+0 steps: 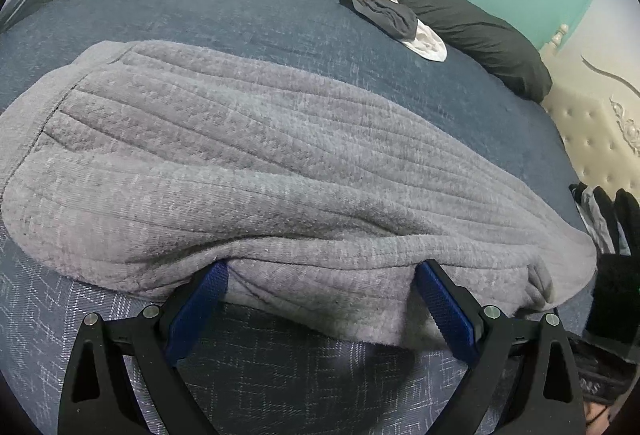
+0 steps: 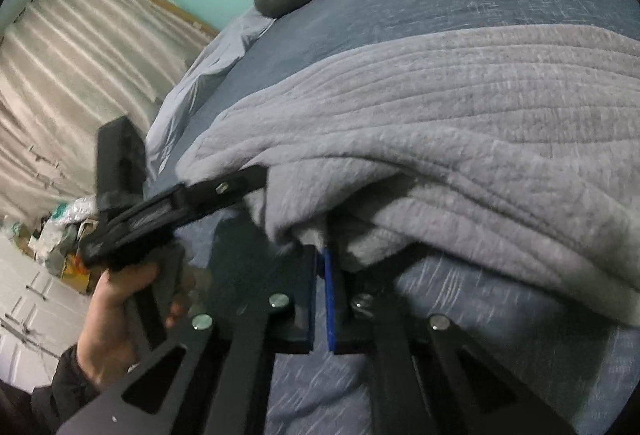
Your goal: Fold clothes
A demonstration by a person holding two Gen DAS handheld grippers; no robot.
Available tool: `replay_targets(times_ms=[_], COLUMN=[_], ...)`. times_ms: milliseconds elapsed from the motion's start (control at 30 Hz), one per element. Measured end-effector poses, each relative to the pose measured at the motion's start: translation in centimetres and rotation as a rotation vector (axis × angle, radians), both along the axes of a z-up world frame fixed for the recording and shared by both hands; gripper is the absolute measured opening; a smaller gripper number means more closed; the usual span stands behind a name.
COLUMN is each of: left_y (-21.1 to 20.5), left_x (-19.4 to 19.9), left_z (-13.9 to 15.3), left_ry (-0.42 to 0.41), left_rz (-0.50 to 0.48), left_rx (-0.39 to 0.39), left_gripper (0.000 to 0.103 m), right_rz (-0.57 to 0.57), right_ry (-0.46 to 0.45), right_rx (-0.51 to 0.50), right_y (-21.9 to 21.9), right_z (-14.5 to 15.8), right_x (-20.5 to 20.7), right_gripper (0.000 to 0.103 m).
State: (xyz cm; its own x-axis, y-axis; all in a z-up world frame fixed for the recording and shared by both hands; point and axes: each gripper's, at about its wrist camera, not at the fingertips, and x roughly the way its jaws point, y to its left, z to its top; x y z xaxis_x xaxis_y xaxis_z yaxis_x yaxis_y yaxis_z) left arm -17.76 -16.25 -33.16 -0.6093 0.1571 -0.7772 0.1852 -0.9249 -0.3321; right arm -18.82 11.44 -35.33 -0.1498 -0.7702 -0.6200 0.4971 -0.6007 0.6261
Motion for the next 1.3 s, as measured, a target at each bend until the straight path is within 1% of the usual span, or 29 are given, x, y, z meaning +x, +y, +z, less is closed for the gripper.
replay_targets(times_ms=[100,167,233,400,467,533,600,700,733,767,800,833,900,1000,1033,1100,1233,1300], left_y=[0.1,0.0,0.0,0.1,0.1,0.2,0.4,0.2,0.3,0.3,0.2,0.1,0.0,-0.2,-0.2,-0.3,-0.5,-0.6], left_x=[-0.3,-0.2,0.1,0.3,0.3,-0.2,-0.5,-0.2,-0.2,-0.1,0.0,0.0,0.1,0.3,0.3,0.4,0.6,0.7], left_z=[0.1,0.1,0.3,0.4,0.5,0.4,0.5,0.7,0.8,0.9,0.9,0.9,0.9,0.9,0.9,0.9,0.9,0.9], left_ry=[0.001,0.000,-0.001,-0.005,-0.005,-0.007,-0.006,-0.004,-0.004,-0.004,-0.004,-0.003,-0.002,-0.001,0.000,0.001,0.003,0.004], left_rz=[0.000,0.004,0.004,0.009,0.011,0.013,0.012,0.011,0.009,0.007,0.006,0.006,0.006,0.007,0.007,0.008,0.008,0.009], left_rx=[-0.004,-0.002,-0.002,-0.018,-0.020,-0.023,-0.023,-0.022,-0.024,-0.027,-0.028,-0.027,-0.025,-0.022,-0.022,-0.020,-0.016,-0.014], left_gripper=[0.098,0.098,0.098,0.098,0.098,0.098,0.098,0.098,0.098,0.098,0.098,0.098,0.098,0.098,0.098,0.098,0.098,0.098], right_rz=[0.017,0.023,0.042,0.077,0.063,0.024,-0.016,-0.031,-0.047,-0.063,-0.082,-0.098,-0.148,-0.214,-0.230,-0.240,-0.267,-0.285], right_ry=[-0.014,-0.032,-0.030,-0.058,-0.044,-0.028,0.008,0.010,-0.004,-0.018,-0.045,-0.061,-0.093,-0.104,-0.122,-0.138,-0.109,-0.095], right_rx=[0.013,0.018,0.049,0.070,0.045,0.048,0.037,0.081,0.082,0.084,0.083,0.082,0.090,0.049,0.017,-0.005,-0.054,-0.084], right_y=[0.4,0.7,0.7,0.5,0.8,1.0,1.6,0.9,0.8,0.7,0.4,0.8,1.0,2.3,2.6,3.0,3.6,4.2], right_z=[0.3,0.0,-0.3,-0.7,-0.5,-0.1,0.5,0.4,0.1,-0.2,-0.6,-0.8,-1.4,-1.6,-1.8,-2.0,-1.4,-1.1], right_x=[0.8,1.1,1.5,2.2,2.2,1.5,0.9,0.2,-0.1,-0.4,-0.6,-0.4,-0.7,-1.3,-1.6,-1.7,-1.7,-1.6], right_gripper=[0.003,0.002,0.002,0.000,0.000,0.000,0.003,0.003,0.010,0.027,0.036,0.040,0.040,0.040,0.040,0.040,0.041,0.038])
